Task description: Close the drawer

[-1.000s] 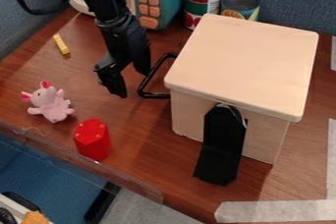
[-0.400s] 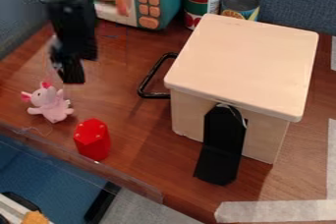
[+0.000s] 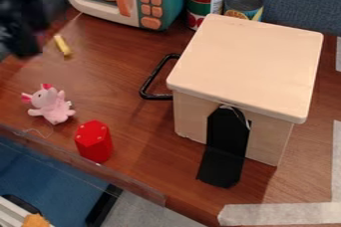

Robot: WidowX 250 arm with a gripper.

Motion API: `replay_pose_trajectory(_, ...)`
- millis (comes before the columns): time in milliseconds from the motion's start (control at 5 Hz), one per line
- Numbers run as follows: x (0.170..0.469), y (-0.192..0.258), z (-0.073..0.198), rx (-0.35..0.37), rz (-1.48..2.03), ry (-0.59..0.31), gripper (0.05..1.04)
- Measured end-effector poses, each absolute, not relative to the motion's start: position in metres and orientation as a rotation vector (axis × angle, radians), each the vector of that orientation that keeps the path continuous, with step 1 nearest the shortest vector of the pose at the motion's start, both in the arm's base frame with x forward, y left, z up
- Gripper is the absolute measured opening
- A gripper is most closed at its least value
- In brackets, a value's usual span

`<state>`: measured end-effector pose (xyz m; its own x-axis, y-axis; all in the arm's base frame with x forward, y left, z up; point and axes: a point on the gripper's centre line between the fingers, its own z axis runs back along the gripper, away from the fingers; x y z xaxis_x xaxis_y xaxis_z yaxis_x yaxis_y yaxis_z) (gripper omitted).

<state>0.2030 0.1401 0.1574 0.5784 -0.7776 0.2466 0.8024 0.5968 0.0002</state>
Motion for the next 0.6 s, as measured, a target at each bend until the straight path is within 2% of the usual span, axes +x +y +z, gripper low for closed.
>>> replay_pose_trajectory(200,0.190,0.145,0.184,-0.063,-0.898,-0.228,0.999)
replay_pose_trajectory(400,0.187,0.144,0.198,0.154,-0.894,-0.175,0.999)
replay_pose_trajectory(600,0.188,0.142,0.195,0.192,-0.894,-0.082,0.999)
